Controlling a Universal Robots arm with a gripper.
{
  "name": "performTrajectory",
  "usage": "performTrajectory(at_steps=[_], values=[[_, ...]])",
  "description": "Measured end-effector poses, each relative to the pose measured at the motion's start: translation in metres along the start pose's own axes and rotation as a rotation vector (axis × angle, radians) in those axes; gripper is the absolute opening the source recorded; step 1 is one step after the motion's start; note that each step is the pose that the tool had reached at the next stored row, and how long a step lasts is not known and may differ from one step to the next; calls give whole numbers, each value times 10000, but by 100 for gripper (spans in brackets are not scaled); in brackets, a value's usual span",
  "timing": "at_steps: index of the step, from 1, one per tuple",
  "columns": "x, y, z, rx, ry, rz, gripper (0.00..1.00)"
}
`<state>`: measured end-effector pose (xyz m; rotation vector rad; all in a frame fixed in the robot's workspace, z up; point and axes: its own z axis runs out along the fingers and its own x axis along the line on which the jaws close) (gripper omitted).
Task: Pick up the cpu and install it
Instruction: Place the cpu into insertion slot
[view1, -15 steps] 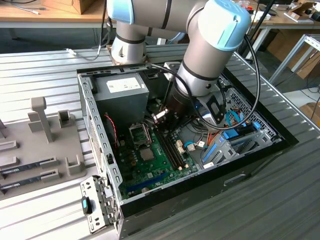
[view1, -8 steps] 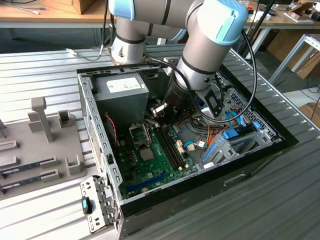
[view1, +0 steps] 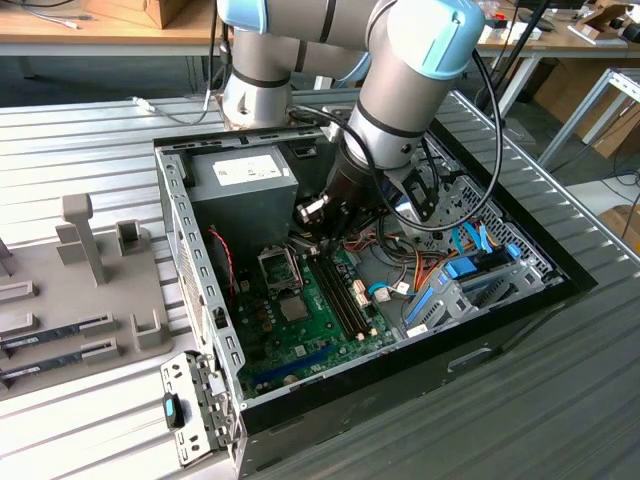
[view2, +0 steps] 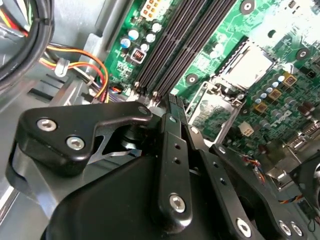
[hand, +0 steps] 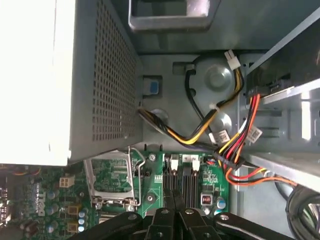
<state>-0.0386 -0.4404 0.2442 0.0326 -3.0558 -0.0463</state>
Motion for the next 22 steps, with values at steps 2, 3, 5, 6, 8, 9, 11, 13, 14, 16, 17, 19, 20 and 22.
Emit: performTrajectory(at_steps=[2,3,5,6,8,9,11,13,14,16,17,19,20,22], values=[[-22,31,2,-12,34,-66,11],[-24,46,3,-21,39,-88,11],[-26,63,3,-107,46,-137,11],[-26,65,4,-233,43,-156,11],[-26,65,4,-719,30,-202,11],[-26,66,4,-904,25,-223,11],[-25,66,3,-1023,31,-348,11],[-26,66,5,-1036,56,-678,11],[-26,65,7,-1024,73,-871,11],[-29,65,11,-1000,120,-1397,11],[-32,65,13,-1011,128,-1533,11],[-33,65,14,-1195,137,-1860,11],[-33,58,13,-1510,103,-1894,11],[-30,54,-10,-1744,76,-1916,11]])
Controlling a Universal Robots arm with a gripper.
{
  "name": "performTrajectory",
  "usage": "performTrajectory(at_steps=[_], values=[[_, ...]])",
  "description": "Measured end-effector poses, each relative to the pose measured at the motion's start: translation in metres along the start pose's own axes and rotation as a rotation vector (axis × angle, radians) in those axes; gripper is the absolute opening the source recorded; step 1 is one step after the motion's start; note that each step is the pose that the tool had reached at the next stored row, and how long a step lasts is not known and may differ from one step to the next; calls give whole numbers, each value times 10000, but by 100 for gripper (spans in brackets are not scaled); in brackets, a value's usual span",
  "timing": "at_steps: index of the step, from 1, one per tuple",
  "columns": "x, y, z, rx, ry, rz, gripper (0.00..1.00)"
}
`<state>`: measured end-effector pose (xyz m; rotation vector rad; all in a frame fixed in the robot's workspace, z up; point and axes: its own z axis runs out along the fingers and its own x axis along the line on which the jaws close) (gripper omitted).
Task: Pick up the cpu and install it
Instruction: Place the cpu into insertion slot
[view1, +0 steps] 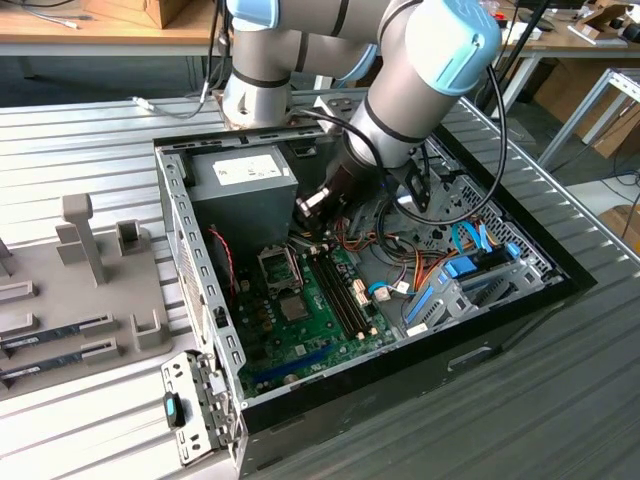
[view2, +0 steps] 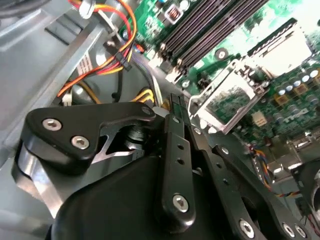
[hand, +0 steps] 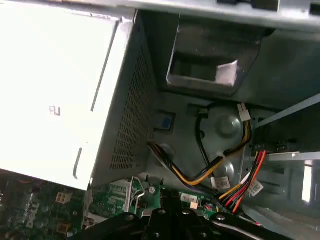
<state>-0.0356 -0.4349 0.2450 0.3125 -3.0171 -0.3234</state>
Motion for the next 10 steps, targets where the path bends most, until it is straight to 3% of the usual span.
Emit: performTrajectory(at_steps=[5,10], values=[[1,0,1,-15,-4,-6,11],[93,-28,1,-12,-4,-13,11]])
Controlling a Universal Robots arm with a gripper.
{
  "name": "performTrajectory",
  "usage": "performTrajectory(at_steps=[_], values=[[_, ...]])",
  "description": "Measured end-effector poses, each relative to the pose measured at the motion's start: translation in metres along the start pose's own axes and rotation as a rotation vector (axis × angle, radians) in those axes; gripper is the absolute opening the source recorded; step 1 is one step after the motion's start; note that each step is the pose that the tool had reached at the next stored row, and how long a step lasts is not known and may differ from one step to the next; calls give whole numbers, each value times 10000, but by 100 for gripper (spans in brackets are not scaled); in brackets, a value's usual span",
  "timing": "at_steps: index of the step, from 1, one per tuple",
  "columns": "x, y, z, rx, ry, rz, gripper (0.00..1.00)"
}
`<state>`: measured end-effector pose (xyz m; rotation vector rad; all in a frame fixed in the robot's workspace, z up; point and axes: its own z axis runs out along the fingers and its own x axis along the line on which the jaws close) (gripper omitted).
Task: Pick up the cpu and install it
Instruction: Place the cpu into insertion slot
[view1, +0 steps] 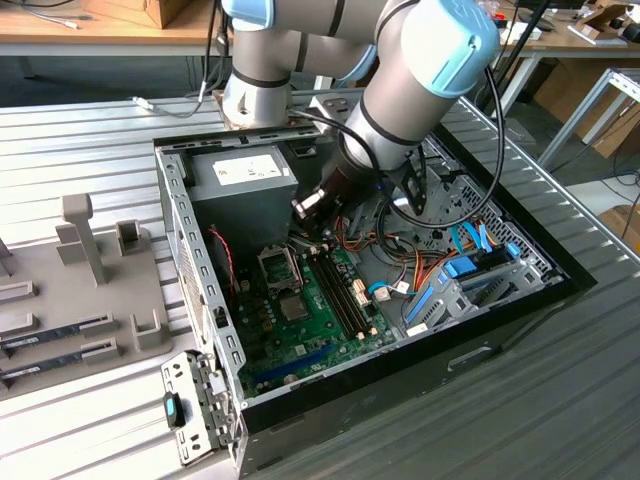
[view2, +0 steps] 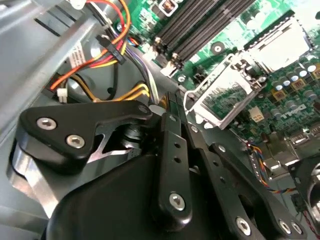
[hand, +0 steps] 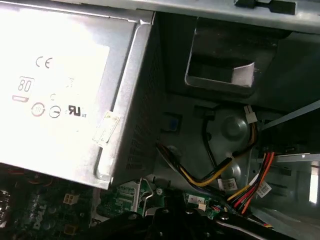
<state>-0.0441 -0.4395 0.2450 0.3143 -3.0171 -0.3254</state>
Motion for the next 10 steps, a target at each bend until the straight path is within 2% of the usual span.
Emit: performTrajectory(at_steps=[2,3,5,7,10], values=[[17,-41,-8,4,3,-11,11],[26,-67,-13,14,36,-159,11],[26,-68,-11,60,185,-818,11],[25,-68,-9,87,270,-1194,11],[25,-70,-1,141,443,-1959,11]])
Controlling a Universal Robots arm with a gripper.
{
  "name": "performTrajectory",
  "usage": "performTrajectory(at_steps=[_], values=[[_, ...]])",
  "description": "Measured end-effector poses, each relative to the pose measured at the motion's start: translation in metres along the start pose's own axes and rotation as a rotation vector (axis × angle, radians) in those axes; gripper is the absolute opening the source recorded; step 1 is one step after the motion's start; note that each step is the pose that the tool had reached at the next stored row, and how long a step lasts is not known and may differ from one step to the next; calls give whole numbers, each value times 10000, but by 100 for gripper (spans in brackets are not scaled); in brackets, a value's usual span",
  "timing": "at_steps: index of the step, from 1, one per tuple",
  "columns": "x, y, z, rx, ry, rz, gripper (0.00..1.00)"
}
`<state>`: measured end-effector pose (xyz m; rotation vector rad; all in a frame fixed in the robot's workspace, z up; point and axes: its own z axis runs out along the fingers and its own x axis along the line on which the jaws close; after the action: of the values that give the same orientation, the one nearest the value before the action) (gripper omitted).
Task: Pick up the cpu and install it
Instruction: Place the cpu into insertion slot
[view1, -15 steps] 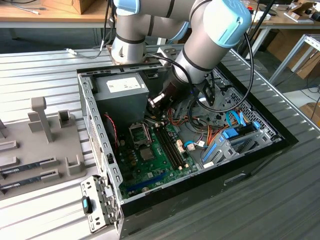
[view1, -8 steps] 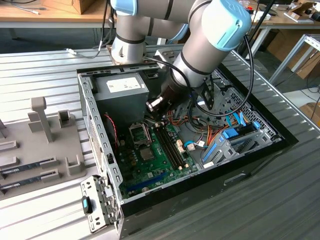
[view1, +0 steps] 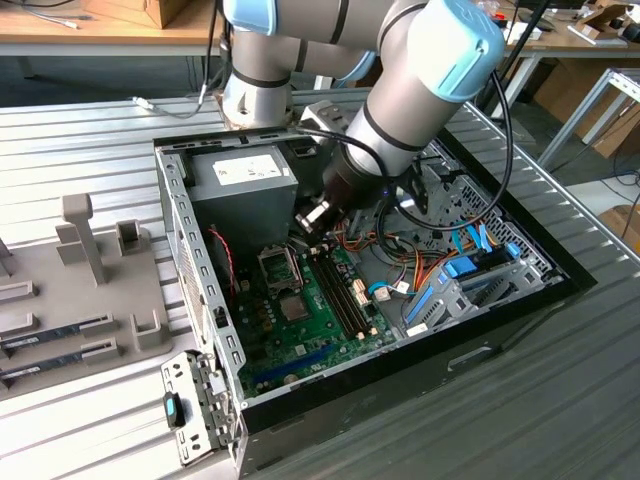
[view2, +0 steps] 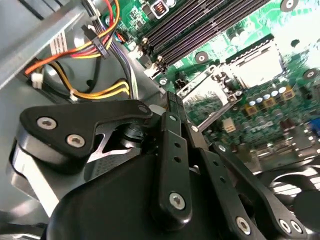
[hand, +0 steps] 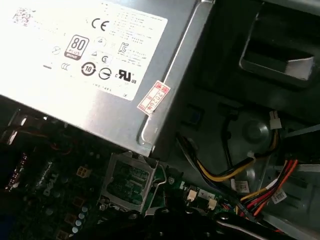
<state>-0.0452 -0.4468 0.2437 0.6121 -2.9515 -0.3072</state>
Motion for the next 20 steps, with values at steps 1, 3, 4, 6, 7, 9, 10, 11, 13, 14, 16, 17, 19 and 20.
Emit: performTrajectory(at_steps=[1,3,4,6,7,9,10,11,13,14,16,17,19,20], values=[[0,-1,3,19,64,-286,11],[-1,-1,4,27,168,-800,11],[-1,-2,4,16,199,-991,11],[-2,-2,4,-20,251,-1354,11],[-3,-2,4,-35,270,-1491,11],[-10,-5,3,-118,301,-1883,11],[-18,-9,2,-163,299,-1999,11],[-65,-28,-6,-301,275,-2229,11],[-85,-37,-2,-373,345,-2717,11],[-86,-37,5,-363,390,-2890,11],[-100,-38,45,-347,459,-3161,11],[-112,-27,65,-342,478,-3233,11],[-118,-21,80,-597,321,-3297,11],[-119,-21,81,-867,152,-3355,11]])
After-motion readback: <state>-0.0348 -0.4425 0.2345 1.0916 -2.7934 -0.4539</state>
